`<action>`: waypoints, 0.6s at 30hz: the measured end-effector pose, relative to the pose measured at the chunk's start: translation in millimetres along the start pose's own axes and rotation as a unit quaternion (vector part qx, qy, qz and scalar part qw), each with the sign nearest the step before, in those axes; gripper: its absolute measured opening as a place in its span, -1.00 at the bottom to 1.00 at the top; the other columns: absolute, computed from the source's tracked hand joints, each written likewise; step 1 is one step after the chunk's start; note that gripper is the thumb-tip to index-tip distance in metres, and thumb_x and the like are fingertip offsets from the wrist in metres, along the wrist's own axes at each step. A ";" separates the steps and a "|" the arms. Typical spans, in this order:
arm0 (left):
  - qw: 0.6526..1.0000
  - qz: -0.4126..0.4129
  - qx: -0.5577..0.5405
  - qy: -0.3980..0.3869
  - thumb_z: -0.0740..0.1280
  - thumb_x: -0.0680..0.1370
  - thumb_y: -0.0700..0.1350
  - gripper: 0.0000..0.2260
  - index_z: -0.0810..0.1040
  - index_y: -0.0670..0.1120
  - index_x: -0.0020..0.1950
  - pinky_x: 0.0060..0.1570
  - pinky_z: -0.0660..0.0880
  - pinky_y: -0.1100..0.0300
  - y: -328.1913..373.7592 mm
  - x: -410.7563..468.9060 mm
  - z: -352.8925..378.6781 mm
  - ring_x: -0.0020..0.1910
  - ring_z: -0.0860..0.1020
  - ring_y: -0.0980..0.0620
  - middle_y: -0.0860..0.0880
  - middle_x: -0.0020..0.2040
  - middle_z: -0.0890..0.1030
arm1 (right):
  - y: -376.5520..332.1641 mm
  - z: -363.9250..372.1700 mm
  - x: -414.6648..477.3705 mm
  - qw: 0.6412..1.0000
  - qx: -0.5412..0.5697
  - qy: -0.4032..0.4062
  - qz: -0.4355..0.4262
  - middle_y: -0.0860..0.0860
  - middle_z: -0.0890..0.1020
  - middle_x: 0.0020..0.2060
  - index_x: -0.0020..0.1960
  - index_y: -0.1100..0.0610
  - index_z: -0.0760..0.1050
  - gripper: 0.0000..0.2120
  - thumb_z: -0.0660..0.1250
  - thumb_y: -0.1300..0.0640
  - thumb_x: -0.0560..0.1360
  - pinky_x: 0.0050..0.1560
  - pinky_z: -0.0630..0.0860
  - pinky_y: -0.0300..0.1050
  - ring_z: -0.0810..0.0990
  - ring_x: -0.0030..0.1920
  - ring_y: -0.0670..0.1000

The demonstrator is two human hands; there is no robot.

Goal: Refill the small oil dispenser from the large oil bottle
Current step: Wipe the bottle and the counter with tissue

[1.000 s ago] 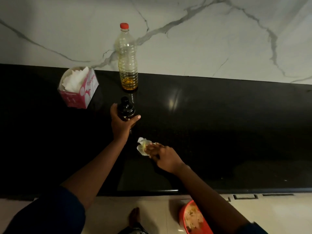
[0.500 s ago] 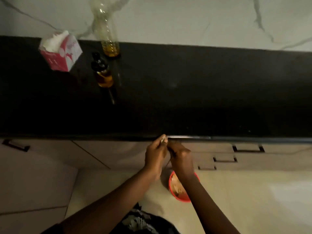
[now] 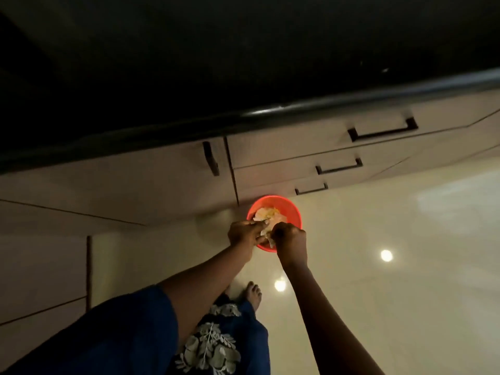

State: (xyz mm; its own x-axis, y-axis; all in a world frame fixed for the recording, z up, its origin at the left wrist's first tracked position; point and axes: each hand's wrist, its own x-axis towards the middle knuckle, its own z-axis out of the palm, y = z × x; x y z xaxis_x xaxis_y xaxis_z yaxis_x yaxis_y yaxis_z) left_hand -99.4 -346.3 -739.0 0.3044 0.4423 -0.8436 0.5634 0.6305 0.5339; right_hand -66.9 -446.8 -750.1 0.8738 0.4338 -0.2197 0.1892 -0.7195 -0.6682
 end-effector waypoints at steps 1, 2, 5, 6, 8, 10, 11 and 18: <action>1.000 -0.009 0.005 -0.002 0.47 0.40 -0.29 -0.76 0.57 -0.35 0.01 -0.53 0.52 0.34 -8.7 15.1 8.5 -0.43 0.50 0.07 -0.16 -0.26 0.57 | 15.4 9.5 6.8 0.999 0.000 -0.025 0.038 0.21 0.66 -0.34 -0.30 0.32 0.59 -0.91 0.32 0.38 0.34 -0.31 0.44 -0.12 0.62 -0.33 0.16; 1.000 -0.019 0.009 -0.008 0.44 0.42 -0.29 -0.75 0.57 -0.34 0.06 -0.51 0.53 0.34 -18.1 32.4 15.7 -0.38 0.50 0.05 -0.21 -0.16 0.60 | 29.9 18.8 13.3 0.996 0.008 -0.046 0.078 0.24 0.67 -0.25 -0.22 0.35 0.61 -0.91 0.32 0.38 0.38 -0.21 0.46 -0.08 0.64 -0.23 0.17; 0.997 -0.032 0.059 -0.023 0.37 0.48 -0.26 -0.71 0.53 -0.17 0.21 -0.43 0.49 0.25 -37.0 74.8 25.7 -0.16 0.51 -0.01 -0.21 0.03 0.59 | 65.7 37.3 31.9 0.983 0.046 -0.054 0.172 0.24 0.67 -0.07 -0.07 0.36 0.62 -0.83 0.27 0.41 0.43 -0.07 0.39 -0.20 0.63 -0.02 0.15; 0.996 -0.032 0.075 -0.026 0.34 0.49 -0.26 -0.69 0.50 -0.14 0.23 -0.39 0.46 0.24 -41.3 86.9 26.0 -0.13 0.51 -0.01 -0.17 0.04 0.57 | 75.9 43.2 37.8 0.979 0.041 -0.045 0.193 0.24 0.66 -0.02 -0.02 0.34 0.63 -0.80 0.25 0.39 0.45 -0.04 0.37 -0.22 0.62 0.04 0.15; 0.994 -0.026 0.104 -0.027 0.29 0.51 -0.27 -0.68 0.50 -0.11 0.26 -0.31 0.43 0.25 -48.2 107.4 21.7 -0.13 0.52 0.01 -0.13 0.05 0.57 | 92.2 56.1 47.6 0.975 0.020 -0.047 0.214 0.22 0.61 0.12 0.12 0.28 0.59 -0.73 0.20 0.35 0.51 0.05 0.31 -0.24 0.56 0.16 0.17; 0.992 -0.021 0.118 -0.028 0.26 0.52 -0.28 -0.69 0.50 -0.11 0.26 -0.26 0.45 0.30 -53.9 122.3 15.0 -0.08 0.56 0.02 -0.11 0.09 0.59 | 101.1 66.5 50.4 0.973 0.021 -0.062 0.220 0.20 0.53 0.25 0.25 0.25 0.51 -0.65 0.13 0.38 0.52 0.15 0.24 -0.27 0.48 0.27 0.16; 0.992 -0.021 0.121 -0.030 0.25 0.53 -0.28 -0.70 0.51 -0.11 0.25 -0.23 0.45 0.32 -56.0 126.9 11.1 -0.07 0.56 0.03 -0.09 0.09 0.59 | 103.2 70.1 49.6 0.971 0.028 -0.064 0.227 0.19 0.49 0.30 0.29 0.25 0.47 -0.61 0.11 0.41 0.51 0.20 0.22 -0.27 0.45 0.31 0.15; 0.991 -0.010 0.132 -0.020 0.25 0.55 -0.22 -0.71 0.50 -0.09 0.27 0.07 0.41 0.22 -59.7 112.6 -12.8 0.18 0.52 -0.01 -0.07 0.21 0.56 | 80.8 63.9 9.3 0.962 -0.007 -0.064 0.267 0.22 0.61 0.12 0.18 0.14 0.58 -0.66 0.15 0.33 0.53 0.11 0.46 -0.04 0.55 0.13 0.24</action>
State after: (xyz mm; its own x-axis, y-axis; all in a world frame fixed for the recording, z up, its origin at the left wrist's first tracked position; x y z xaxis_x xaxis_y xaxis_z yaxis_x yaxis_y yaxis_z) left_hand -108.5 -326.0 -865.1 0.3176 0.4022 -0.8587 0.7497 0.4480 0.4871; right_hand -72.1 -466.2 -851.6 0.7855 0.0635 -0.6156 -0.2645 -0.8648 -0.4268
